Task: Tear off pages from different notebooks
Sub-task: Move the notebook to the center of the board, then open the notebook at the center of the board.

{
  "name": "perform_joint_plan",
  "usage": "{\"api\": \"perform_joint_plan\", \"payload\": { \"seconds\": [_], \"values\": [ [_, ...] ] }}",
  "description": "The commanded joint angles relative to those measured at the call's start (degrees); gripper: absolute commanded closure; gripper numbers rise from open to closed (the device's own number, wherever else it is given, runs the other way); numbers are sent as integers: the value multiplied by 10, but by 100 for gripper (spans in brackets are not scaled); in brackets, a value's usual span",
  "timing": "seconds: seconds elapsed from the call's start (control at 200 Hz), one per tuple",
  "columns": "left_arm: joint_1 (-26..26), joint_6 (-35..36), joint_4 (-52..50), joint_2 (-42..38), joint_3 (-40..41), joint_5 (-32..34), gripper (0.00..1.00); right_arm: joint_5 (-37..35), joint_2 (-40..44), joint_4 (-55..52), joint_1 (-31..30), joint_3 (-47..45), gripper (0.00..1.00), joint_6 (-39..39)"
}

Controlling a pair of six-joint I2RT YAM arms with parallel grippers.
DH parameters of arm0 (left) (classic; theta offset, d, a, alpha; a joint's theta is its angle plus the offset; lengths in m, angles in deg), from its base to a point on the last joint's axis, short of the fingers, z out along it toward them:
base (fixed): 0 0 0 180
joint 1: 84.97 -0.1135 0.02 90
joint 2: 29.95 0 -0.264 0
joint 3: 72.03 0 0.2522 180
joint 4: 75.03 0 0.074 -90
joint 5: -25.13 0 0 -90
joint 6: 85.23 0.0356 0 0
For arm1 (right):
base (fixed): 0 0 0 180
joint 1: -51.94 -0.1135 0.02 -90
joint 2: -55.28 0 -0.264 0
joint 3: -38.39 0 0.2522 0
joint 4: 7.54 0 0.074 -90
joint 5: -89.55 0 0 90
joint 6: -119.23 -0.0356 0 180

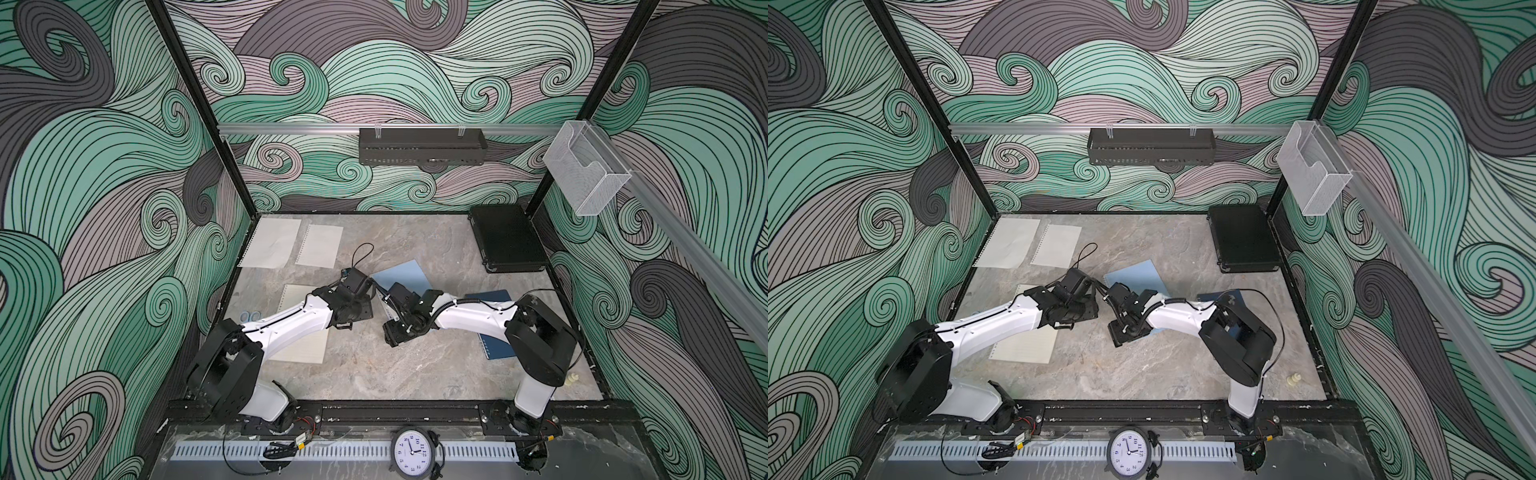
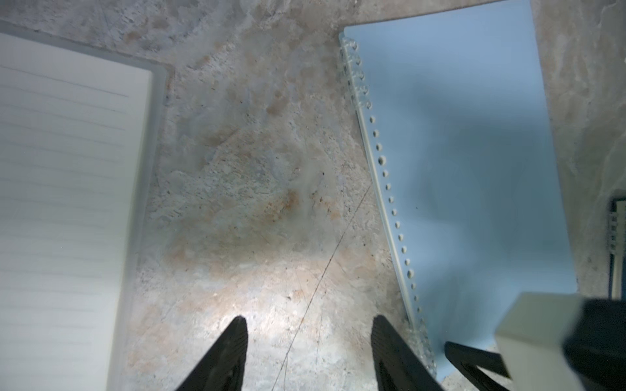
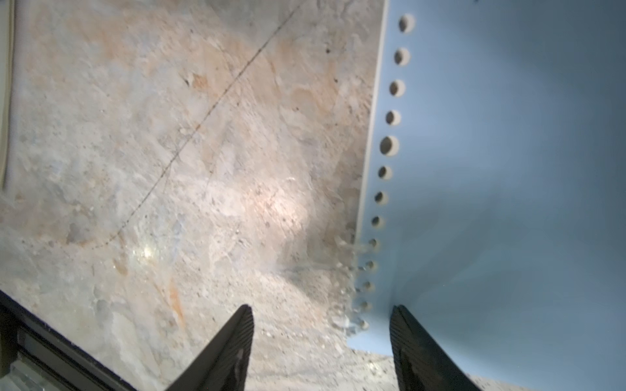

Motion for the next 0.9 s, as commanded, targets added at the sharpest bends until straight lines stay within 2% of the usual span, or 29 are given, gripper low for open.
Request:
{"api": "perform_joint_plan", "payload": {
  "seconds": [0.0, 0.185, 0.475, 0.67, 0.896],
  "values": [
    [-7, 34, 20, 31, -24, -37, 42, -16, 60, -8, 18, 4, 22, -6],
    [-12, 43, 73, 71, -37, -93, 44, 18, 110, 19, 112, -41, 18, 24],
    [-16, 40, 112, 138, -70, -133, 50, 86, 72, 55, 245, -56, 22, 89],
    [-18, 38, 123, 175, -82, -149, 52, 100, 34, 62, 290, -49, 23, 110],
    [-18, 42, 130, 205, -92, -172, 54, 95, -15, 71, 302, -39, 25, 123]
  ]
}}
